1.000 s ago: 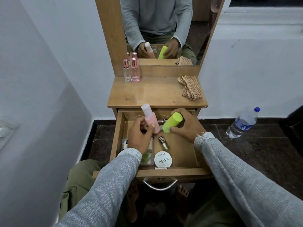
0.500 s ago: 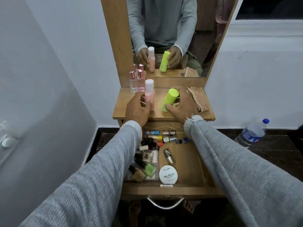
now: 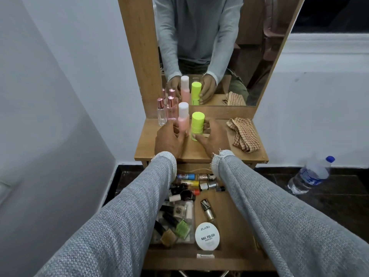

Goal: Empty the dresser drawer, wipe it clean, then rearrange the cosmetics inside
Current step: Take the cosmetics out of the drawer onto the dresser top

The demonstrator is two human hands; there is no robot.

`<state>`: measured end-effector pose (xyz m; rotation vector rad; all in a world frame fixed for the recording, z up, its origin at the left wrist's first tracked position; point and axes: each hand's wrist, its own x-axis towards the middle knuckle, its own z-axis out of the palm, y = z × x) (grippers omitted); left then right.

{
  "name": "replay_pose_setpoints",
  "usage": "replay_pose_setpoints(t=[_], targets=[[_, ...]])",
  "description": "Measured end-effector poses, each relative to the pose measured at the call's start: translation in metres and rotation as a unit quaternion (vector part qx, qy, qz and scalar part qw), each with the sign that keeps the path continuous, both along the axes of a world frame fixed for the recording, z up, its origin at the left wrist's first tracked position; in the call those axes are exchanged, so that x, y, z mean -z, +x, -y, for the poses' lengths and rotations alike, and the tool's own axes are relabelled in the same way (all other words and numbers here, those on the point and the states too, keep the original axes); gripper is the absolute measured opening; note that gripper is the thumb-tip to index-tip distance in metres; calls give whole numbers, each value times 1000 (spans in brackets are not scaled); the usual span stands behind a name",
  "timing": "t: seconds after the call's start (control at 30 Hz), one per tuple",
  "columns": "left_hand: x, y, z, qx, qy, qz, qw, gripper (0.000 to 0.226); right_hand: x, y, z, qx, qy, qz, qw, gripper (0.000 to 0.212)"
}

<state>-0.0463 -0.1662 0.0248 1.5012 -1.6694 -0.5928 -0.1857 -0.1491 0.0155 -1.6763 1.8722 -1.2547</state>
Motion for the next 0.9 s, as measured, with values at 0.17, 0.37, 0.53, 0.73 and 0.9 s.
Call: replay_pose_setpoints(t=[0.17,0.37,0.53,0.73,0.9], targets=[[-1,-5,20,-37,38,18,998,24,6,0,23,26,34,-14,999,33],[2,-8,34,-65,68,37,995,26,2,-2,39,37,89,-26,995,23],[4,-9,40,-78,77,21,994,23,2,-3,46,40,110,-45,992,22],[6,-9,45,-82,85,14,993,22,-3,-1,48,48,141,-77,986,25],[6,-8,48,-78,105,14,991,23,-9,0,45,47,153,-82,984,29]])
